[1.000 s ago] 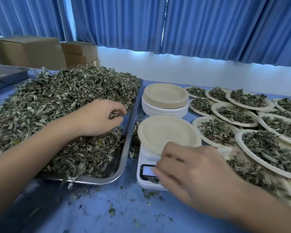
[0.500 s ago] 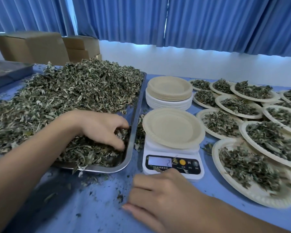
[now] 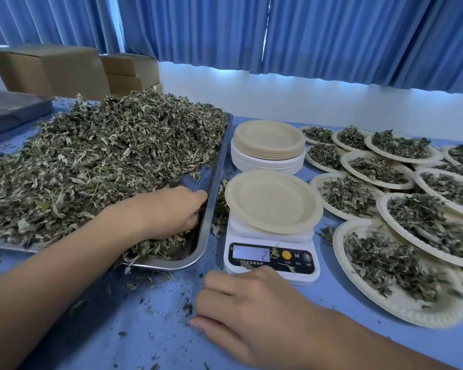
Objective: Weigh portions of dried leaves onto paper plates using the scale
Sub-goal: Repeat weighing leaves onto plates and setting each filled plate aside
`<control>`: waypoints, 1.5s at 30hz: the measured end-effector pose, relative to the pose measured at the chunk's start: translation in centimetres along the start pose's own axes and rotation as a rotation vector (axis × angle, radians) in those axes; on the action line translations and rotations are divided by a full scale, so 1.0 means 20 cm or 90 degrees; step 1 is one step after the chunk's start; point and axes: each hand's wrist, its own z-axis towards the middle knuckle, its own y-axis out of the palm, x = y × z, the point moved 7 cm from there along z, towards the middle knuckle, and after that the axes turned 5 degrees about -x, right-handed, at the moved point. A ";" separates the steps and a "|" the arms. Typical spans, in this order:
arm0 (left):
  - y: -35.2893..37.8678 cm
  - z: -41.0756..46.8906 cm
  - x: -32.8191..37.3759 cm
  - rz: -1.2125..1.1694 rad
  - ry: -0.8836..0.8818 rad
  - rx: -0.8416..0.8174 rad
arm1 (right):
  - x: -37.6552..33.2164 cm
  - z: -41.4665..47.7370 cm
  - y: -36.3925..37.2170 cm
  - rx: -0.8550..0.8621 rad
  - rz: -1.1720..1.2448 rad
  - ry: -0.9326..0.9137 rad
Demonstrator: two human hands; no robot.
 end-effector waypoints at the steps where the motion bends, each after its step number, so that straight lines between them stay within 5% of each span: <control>1: 0.00 0.01 -0.01 -0.001 0.002 0.013 | 0.00 0.00 0.00 -0.003 0.003 0.002; 12: -0.25 -0.02 -0.08 -0.236 -0.033 0.274 | 0.01 0.00 0.01 0.013 0.016 -0.006; 16: -0.39 0.01 -0.03 -0.178 -0.008 0.339 | 0.02 0.00 0.01 0.017 0.016 -0.008; 25: -0.31 0.18 -0.10 -0.119 -0.102 0.111 | 0.02 -0.01 0.01 0.033 0.000 -0.012; 30: -0.38 0.19 -0.12 -0.181 -0.120 0.230 | 0.03 0.00 0.02 0.015 0.003 -0.010; 34: -0.52 0.20 0.08 -0.326 0.030 0.329 | 0.03 0.01 0.03 0.018 -0.004 0.005; 38: -0.56 0.25 0.35 -0.434 0.168 0.279 | 0.03 0.01 0.03 0.015 -0.012 0.013; 45: -0.54 0.24 0.30 -0.479 0.158 0.251 | 0.03 0.01 0.02 0.015 0.001 0.017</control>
